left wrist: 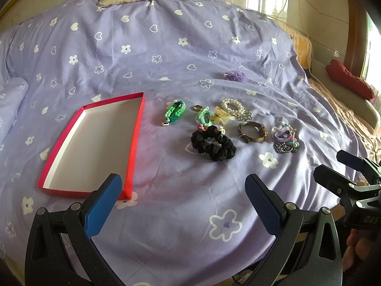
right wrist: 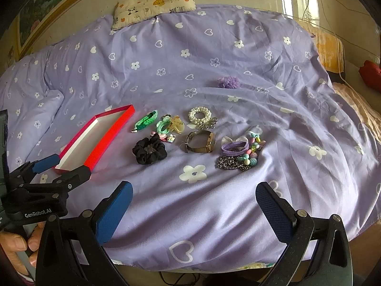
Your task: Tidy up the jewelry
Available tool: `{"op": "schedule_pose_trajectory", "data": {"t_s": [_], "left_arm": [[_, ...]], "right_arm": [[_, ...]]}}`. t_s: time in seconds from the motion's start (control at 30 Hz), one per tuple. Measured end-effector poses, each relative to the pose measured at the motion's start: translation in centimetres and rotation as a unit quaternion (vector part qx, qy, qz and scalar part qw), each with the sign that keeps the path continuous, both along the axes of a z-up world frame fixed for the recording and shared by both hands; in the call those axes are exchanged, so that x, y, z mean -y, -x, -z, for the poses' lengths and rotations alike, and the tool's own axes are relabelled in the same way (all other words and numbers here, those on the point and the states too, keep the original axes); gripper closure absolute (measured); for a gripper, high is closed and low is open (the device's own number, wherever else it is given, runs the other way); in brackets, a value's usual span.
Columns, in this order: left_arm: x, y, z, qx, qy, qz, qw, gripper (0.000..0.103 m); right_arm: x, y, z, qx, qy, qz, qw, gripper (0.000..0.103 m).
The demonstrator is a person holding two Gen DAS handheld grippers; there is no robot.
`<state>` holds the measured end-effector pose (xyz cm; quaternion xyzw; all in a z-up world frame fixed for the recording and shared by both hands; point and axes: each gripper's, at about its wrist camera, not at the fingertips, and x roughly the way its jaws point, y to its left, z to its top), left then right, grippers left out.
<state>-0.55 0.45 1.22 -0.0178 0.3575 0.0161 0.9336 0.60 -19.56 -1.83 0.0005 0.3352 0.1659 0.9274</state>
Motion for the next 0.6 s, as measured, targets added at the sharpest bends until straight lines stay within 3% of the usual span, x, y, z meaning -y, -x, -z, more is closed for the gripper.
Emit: {"op": "schedule_pose_trajectory", "data": {"t_s": [0.6], "left_arm": [[0.18,-0.04,-0.10,-0.001,0.001,0.000,1.0000,0.000]], "right_arm": [[-0.28,-0.66,-0.32,-0.001,-0.003,0.000,1.000,0.000]]}}
